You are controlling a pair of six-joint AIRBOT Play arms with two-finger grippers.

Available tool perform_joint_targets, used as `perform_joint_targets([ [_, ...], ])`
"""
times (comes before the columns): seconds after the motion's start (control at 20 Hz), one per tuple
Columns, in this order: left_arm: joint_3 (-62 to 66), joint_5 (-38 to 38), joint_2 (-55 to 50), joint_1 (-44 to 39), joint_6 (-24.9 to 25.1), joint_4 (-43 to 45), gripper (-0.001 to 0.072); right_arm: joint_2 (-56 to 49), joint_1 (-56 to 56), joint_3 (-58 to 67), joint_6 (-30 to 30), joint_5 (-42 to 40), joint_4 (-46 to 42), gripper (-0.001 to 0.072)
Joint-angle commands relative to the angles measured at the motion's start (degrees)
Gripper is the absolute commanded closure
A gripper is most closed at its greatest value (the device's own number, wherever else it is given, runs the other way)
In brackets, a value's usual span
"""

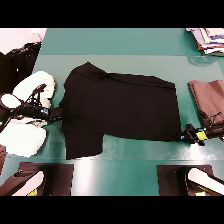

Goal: Fold the shirts.

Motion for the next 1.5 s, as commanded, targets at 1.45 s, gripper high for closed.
perform_joint_targets([
  [1.45, 76.81, -11.13, 10.36, 0.07, -6.47, -9.38, 0.0679, 13.20, -1.40, 84.63, 6.56, 9.88, 8.83, 0.0698],
])
